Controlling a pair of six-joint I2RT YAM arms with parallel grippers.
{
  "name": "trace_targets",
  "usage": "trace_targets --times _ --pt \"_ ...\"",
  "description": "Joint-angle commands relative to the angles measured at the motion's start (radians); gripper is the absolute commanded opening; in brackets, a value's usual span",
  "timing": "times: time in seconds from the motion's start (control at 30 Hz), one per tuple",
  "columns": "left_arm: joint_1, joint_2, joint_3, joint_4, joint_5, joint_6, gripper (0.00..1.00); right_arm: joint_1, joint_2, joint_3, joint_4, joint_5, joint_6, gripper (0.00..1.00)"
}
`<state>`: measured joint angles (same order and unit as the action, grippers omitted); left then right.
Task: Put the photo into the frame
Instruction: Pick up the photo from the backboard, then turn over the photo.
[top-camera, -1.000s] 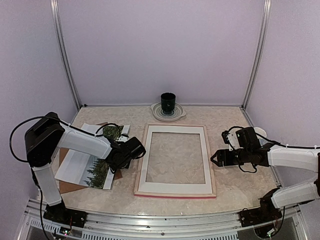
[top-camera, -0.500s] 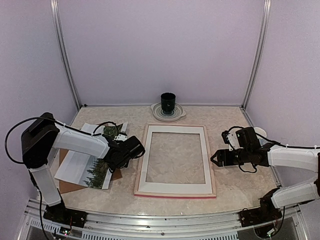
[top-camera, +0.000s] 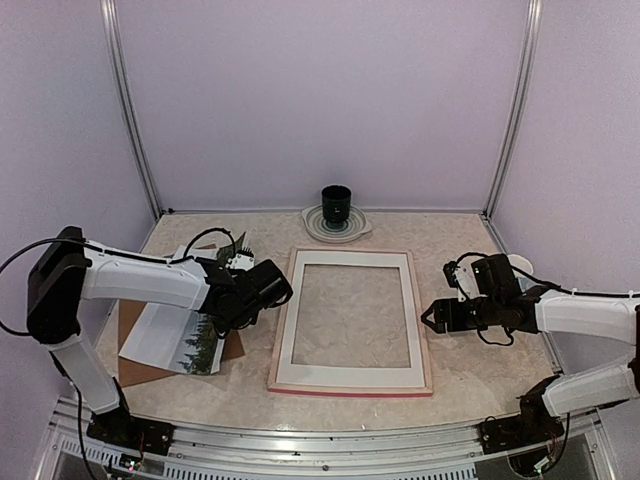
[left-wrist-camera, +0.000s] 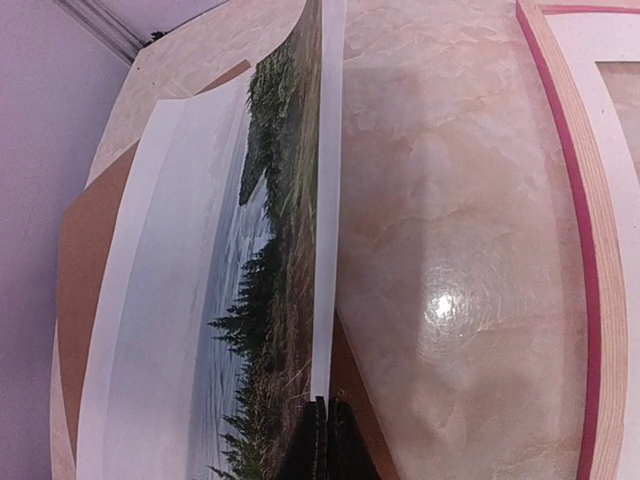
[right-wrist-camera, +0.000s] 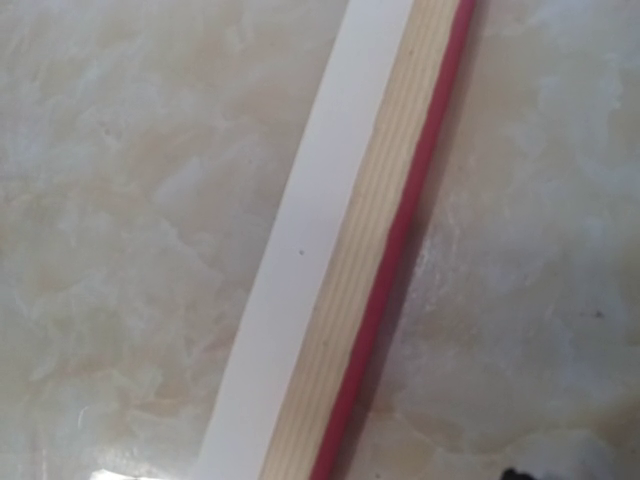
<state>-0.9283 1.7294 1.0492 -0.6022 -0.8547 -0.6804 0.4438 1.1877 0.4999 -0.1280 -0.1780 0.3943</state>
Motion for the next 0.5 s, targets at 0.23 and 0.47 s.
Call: trace_targets --times 0.23,0.47 --pt "-0.051 -0.163 0.123 -0.132 -0.034 -0.024 0.00 0.009 0.004 0.012 0.013 0.012 0.006 0.77" --pt "-0.063 -0.248 0.147 -0.114 0.044 -0.003 0.00 0.009 0.001 0.011 0.011 0.015 0.008 0.77"
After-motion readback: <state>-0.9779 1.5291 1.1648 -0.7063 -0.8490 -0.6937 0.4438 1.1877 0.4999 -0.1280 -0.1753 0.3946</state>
